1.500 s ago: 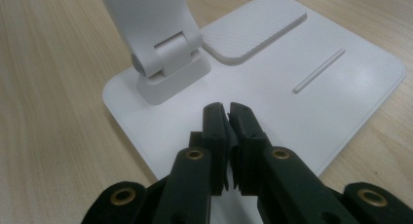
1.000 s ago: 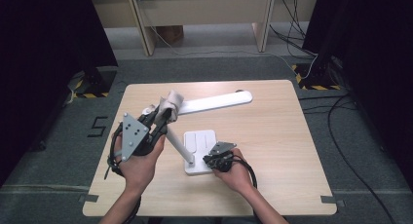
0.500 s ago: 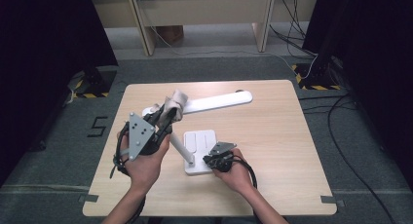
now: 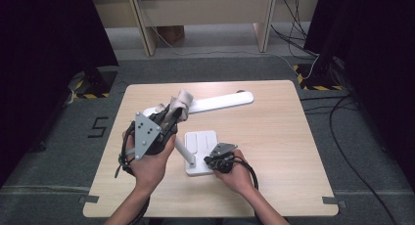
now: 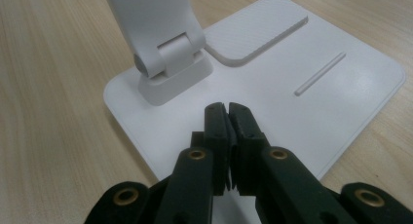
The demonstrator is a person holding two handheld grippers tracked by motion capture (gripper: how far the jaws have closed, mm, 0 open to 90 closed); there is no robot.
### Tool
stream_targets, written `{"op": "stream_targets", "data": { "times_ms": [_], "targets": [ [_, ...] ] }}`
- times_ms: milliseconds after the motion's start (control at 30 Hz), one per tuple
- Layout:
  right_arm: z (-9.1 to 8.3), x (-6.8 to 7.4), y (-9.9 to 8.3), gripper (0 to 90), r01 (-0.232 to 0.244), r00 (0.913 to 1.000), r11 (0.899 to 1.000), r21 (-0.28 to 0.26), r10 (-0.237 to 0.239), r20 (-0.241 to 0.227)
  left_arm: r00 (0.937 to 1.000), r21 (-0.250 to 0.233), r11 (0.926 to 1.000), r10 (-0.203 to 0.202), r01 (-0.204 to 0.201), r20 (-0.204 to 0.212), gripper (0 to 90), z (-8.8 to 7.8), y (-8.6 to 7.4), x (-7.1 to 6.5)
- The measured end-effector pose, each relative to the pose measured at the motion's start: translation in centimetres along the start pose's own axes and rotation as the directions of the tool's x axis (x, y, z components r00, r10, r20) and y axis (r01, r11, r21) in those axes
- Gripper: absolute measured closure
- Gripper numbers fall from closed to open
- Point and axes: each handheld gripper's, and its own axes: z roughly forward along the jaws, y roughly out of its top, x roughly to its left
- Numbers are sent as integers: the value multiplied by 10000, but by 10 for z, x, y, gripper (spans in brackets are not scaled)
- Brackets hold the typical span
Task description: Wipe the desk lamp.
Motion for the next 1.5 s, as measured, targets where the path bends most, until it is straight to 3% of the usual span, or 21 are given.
{"op": "stream_targets", "data": {
  "times_ms": [1500],
  "targets": [
    [0, 1, 0, 900, 11, 10000, 10000, 27, -11, -95, 9995, 136, 9999, 51, -55, 314, 801, 16, 4, -19]
  ]
}}
